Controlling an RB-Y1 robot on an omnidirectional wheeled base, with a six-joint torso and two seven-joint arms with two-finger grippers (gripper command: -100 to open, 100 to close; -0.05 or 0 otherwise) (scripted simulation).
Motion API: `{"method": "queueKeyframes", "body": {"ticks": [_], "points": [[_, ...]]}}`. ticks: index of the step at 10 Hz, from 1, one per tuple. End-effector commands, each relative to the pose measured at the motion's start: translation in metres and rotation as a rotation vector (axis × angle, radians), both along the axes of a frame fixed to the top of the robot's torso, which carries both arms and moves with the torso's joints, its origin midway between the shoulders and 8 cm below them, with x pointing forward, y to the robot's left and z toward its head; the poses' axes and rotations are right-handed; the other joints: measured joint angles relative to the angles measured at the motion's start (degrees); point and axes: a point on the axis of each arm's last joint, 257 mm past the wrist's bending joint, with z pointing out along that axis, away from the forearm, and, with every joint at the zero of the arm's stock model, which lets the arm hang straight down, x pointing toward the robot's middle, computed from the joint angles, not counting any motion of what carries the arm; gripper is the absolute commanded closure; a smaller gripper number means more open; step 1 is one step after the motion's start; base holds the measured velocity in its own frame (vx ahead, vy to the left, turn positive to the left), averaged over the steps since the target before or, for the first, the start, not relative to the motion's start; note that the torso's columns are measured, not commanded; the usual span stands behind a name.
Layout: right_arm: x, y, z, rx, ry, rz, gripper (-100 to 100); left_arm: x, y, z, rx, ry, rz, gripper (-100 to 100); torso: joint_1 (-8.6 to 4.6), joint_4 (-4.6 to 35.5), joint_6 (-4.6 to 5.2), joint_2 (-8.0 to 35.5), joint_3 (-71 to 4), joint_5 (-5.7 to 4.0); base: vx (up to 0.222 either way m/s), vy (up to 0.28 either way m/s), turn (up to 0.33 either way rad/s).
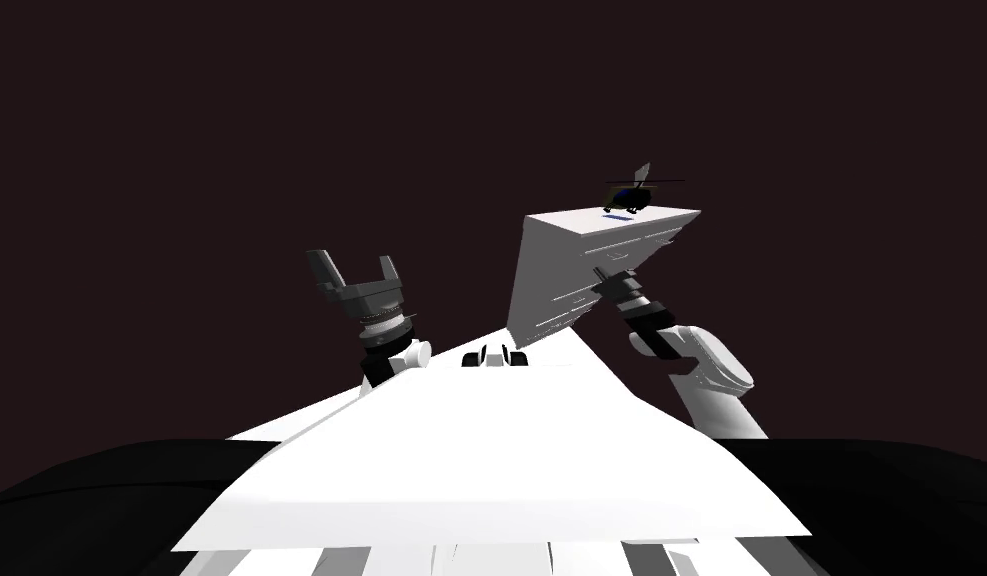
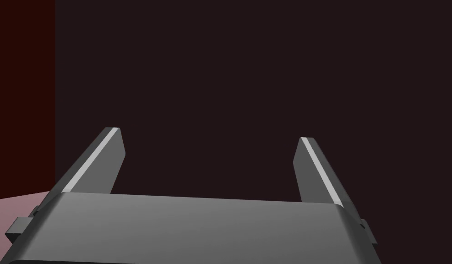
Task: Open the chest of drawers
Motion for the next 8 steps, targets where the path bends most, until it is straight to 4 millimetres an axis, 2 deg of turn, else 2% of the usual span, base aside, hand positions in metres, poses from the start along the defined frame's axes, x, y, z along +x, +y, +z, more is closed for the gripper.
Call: {"method": "queueKeyframes", "body": {"ticks": [1,2,3,4,5,6,7,8], "points": [[-0.026,-0.014,0.0,0.019,-0.018,-0.051,100,0.0,0.0,0.0,0.0,0.0,0.0,0,-0.05,0.0,-0.11,0.0,0.0,0.0,0.005,-0.039,0.222],[-0.031,-0.018,-0.01,0.019,0.009,-0.061,100,0.0,0.0,0.0,0.0,0.0,0.0,0,-0.05,0.0,-0.13,-0.1,0.0,-0.01,0.002,-0.025,-0.009],[-0.049,-0.024,0.007,0.019,-0.05,-0.099,100,0.0,0.0,0.0,0.0,0.0,0.0,0,-0.03,0.0,-0.02,-0.1,-0.1,0.0,0.001,-0.027,0.405],[-0.056,-0.03,-0.001,0.029,-0.026,-0.112,100,0.0,0.0,0.0,0.0,0.0,0.0,0,-0.03,0.0,-0.12,-0.1,-0.1,0.01,0.003,-0.036,0.255],[-0.062,-0.034,-0.012,0.027,0.004,-0.123,100,0.0,0.0,0.0,0.0,0.0,0.0,0,-0.09,0.0,0.01,-0.1,-0.1,-0.02,0.005,-0.017,-0.049],[-0.081,-0.041,0.008,0.021,-0.054,-0.166,100,0.0,0.0,0.0,0.0,0.0,0.0,0,-0.07,0.0,0.05,0.0,0.0,-0.02,0.001,-0.02,0.339],[-0.089,-0.046,-0.002,0.027,-0.024,-0.18,100,0.0,0.0,0.0,0.0,0.0,0.0,0,-0.06,0.0,-0.09,0.0,0.0,0.0,0.001,-0.031,0.27],[-0.096,-0.05,-0.012,0.025,0.005,-0.191,100,0.0,0.0,0.0,0.0,0.0,0.0,0,-0.1,0.0,0.0,0.0,0.0,-0.01,0.004,-0.018,-0.002]]}}
